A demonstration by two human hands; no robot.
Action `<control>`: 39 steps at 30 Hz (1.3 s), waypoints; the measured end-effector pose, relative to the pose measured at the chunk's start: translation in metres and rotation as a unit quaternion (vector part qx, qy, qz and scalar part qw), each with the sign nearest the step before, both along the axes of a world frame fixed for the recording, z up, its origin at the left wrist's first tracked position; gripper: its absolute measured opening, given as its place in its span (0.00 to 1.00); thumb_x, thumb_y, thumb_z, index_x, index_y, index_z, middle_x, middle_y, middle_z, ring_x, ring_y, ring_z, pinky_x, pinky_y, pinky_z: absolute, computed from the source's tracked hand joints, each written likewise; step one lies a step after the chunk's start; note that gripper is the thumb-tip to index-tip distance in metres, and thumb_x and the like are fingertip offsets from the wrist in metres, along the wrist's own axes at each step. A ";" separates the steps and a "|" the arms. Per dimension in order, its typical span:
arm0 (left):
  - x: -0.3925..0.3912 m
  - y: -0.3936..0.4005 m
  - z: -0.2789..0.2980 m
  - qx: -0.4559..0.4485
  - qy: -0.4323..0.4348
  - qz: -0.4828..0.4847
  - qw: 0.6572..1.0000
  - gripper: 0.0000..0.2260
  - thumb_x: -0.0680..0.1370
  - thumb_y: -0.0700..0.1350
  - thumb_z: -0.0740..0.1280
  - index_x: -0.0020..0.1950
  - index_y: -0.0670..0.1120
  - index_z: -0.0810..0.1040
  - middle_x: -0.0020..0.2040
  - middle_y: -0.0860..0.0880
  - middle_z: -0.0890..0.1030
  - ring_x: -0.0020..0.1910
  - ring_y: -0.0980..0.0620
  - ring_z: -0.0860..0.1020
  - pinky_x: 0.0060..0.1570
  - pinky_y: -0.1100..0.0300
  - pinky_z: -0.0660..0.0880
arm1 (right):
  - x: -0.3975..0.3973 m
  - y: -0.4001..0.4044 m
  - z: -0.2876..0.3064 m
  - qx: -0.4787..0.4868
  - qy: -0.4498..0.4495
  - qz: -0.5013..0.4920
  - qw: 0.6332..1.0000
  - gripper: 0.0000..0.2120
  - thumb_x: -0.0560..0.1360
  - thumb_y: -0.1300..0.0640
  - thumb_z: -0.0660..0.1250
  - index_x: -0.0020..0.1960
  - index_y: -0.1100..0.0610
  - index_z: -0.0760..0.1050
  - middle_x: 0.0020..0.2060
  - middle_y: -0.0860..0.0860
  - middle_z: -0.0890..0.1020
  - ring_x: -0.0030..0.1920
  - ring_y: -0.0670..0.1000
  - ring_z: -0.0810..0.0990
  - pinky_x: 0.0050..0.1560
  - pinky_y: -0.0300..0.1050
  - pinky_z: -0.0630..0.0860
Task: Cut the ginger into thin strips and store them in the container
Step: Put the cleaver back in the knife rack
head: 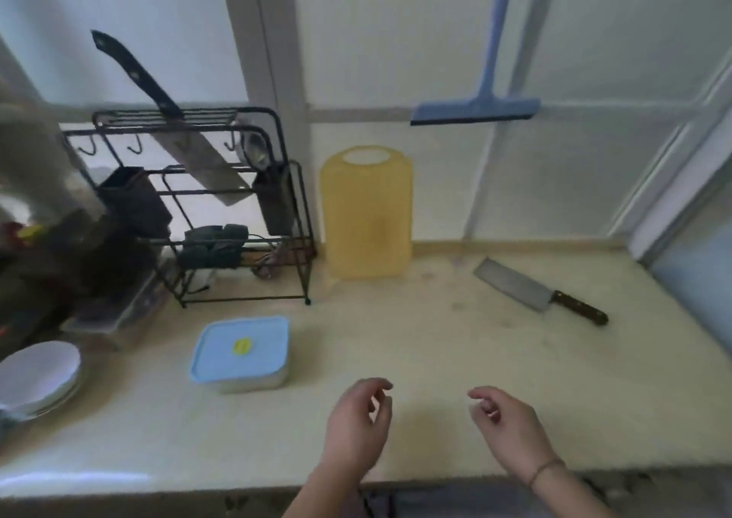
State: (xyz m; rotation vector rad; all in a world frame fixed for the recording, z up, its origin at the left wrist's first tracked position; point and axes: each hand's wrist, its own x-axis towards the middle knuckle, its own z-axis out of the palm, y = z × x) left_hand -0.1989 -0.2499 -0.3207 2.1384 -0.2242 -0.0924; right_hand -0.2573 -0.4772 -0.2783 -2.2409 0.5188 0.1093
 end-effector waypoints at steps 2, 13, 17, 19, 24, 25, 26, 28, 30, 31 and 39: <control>0.027 -0.045 0.005 0.016 0.005 -0.045 0.999 0.09 0.78 0.47 0.67 0.55 0.60 0.79 0.48 0.61 0.80 0.44 0.61 0.75 0.44 0.70 0.69 | 0.015 -0.036 0.002 -0.013 0.006 -0.031 0.999 0.09 0.77 0.61 0.69 0.49 0.47 0.78 0.38 0.45 0.81 0.39 0.44 0.79 0.40 0.28 0.71; 0.141 -0.233 0.016 0.127 0.013 -0.222 0.967 0.14 0.80 0.50 0.64 0.65 0.50 0.78 0.58 0.51 0.79 0.58 0.51 0.76 0.57 0.60 0.72 | 0.081 -0.210 -0.020 -0.074 0.060 -0.177 0.980 0.20 0.78 0.52 0.68 0.68 0.56 0.73 0.51 0.53 0.83 0.53 0.55 0.81 0.56 0.44 0.72; 0.155 -0.273 0.016 0.166 0.023 -0.229 0.959 0.14 0.81 0.49 0.64 0.65 0.49 0.78 0.59 0.50 0.79 0.59 0.49 0.76 0.56 0.60 0.72 | 0.109 -0.277 -0.036 -0.130 0.078 -0.150 0.977 0.23 0.78 0.54 0.69 0.71 0.57 0.71 0.63 0.58 0.79 0.63 0.60 0.78 0.65 0.49 0.72; 0.157 -0.290 0.016 0.184 0.031 -0.223 0.957 0.14 0.81 0.49 0.64 0.66 0.49 0.78 0.60 0.49 0.79 0.60 0.50 0.76 0.57 0.60 0.71 | 0.127 -0.308 -0.042 -0.168 0.100 -0.109 0.975 0.24 0.78 0.53 0.67 0.72 0.55 0.70 0.67 0.58 0.76 0.66 0.61 0.74 0.67 0.50 0.70; 0.161 -0.327 0.027 0.198 0.050 -0.181 0.962 0.15 0.81 0.50 0.64 0.66 0.49 0.78 0.61 0.50 0.79 0.62 0.51 0.75 0.60 0.61 0.71 | 0.176 -0.346 -0.049 -0.229 0.155 0.039 0.960 0.29 0.80 0.44 0.62 0.77 0.52 0.60 0.72 0.54 0.70 0.70 0.58 0.68 0.68 0.51 0.70; 0.161 -0.331 0.030 0.198 0.050 -0.174 0.963 0.14 0.81 0.50 0.65 0.66 0.48 0.79 0.62 0.49 0.79 0.62 0.50 0.75 0.60 0.60 0.70 | 0.184 -0.347 -0.051 -0.250 0.170 0.068 0.951 0.28 0.80 0.42 0.61 0.76 0.50 0.61 0.70 0.53 0.71 0.70 0.57 0.68 0.65 0.50 0.70; 0.162 -0.335 0.032 0.199 0.047 -0.167 0.965 0.14 0.81 0.50 0.65 0.66 0.48 0.79 0.62 0.49 0.79 0.62 0.50 0.75 0.59 0.60 0.70 | 0.191 -0.348 -0.053 -0.276 0.176 0.092 0.940 0.26 0.80 0.41 0.61 0.74 0.49 0.63 0.68 0.52 0.73 0.68 0.56 0.70 0.63 0.49 0.71; 0.166 -0.338 0.035 0.202 0.040 -0.158 0.966 0.15 0.81 0.49 0.65 0.66 0.48 0.78 0.63 0.49 0.78 0.63 0.49 0.75 0.59 0.59 0.71 | 0.200 -0.350 -0.058 -0.304 0.172 0.117 0.930 0.20 0.79 0.41 0.61 0.68 0.48 0.69 0.63 0.50 0.76 0.65 0.54 0.72 0.59 0.47 0.73; 0.171 -0.336 0.037 0.211 0.032 -0.152 0.965 0.15 0.81 0.50 0.65 0.67 0.49 0.78 0.63 0.49 0.78 0.63 0.49 0.74 0.60 0.58 0.71 | 0.202 -0.351 -0.066 -0.298 0.157 0.113 0.935 0.15 0.79 0.43 0.63 0.63 0.48 0.73 0.60 0.50 0.77 0.63 0.54 0.74 0.58 0.47 0.74; 0.175 -0.334 0.037 0.215 0.027 -0.145 0.965 0.15 0.81 0.50 0.64 0.67 0.49 0.77 0.63 0.50 0.78 0.63 0.49 0.74 0.60 0.57 0.71 | 0.201 -0.351 -0.068 -0.275 0.144 0.104 0.945 0.15 0.79 0.45 0.64 0.62 0.50 0.74 0.59 0.51 0.77 0.62 0.55 0.74 0.57 0.48 0.74; 0.191 -0.298 0.060 0.190 -0.121 -0.131 0.965 0.19 0.80 0.52 0.63 0.69 0.48 0.75 0.68 0.49 0.75 0.66 0.45 0.71 0.65 0.52 0.70 | 0.177 -0.330 0.014 -0.153 -0.014 0.108 0.982 0.16 0.71 0.62 0.76 0.48 0.46 0.72 0.41 0.52 0.83 0.45 0.60 0.83 0.42 0.49 0.71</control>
